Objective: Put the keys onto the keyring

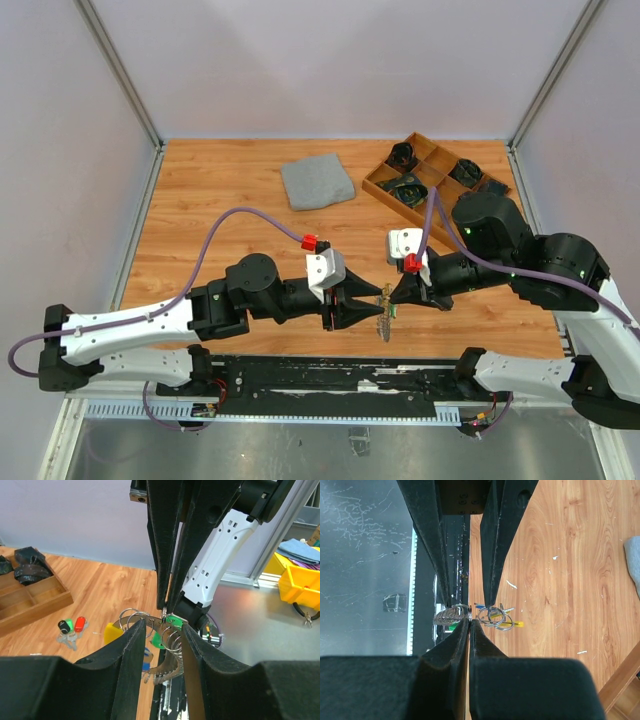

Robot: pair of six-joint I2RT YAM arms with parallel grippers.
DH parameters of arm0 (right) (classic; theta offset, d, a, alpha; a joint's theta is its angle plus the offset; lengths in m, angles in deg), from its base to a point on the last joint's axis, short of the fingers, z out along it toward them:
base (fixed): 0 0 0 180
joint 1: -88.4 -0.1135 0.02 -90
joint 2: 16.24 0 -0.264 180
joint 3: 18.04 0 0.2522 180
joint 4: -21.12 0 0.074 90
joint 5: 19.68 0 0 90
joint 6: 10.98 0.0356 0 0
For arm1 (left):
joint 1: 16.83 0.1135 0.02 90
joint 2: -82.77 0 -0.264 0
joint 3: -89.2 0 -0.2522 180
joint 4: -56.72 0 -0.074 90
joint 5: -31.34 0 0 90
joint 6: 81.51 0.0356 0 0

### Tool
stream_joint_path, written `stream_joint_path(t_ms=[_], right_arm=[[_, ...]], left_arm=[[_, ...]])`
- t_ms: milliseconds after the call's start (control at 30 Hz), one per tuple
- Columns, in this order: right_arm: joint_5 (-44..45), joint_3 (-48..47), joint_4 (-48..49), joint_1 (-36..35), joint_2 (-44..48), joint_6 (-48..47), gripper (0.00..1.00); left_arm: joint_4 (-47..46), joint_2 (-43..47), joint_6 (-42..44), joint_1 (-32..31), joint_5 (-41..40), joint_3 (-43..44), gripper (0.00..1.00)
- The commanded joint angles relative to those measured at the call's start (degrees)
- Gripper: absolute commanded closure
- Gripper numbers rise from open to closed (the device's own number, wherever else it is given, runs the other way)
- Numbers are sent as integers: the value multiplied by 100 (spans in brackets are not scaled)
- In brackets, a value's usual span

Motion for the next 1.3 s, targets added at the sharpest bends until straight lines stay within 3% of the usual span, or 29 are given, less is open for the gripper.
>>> stream_joint_path(t_ms=[0,600,900,1167,1267], right_arm=[[-110,-167,205,-103,16,-112,99],[-190,-67,383,-164,43,-34,99],[-158,-63,460,-177,114,18,99],[-111,22,624,-180,196,111,99],[152,139,854,-173,330,268,91]], left_arm=[[-60,-56,72,27,29,229,60],[-59,-192,100,27,128,338,74],[-18,-243,102,27,144,377,99],[48,-275,119,27,27,432,100],[76,-259,122,27,-98,429,99]])
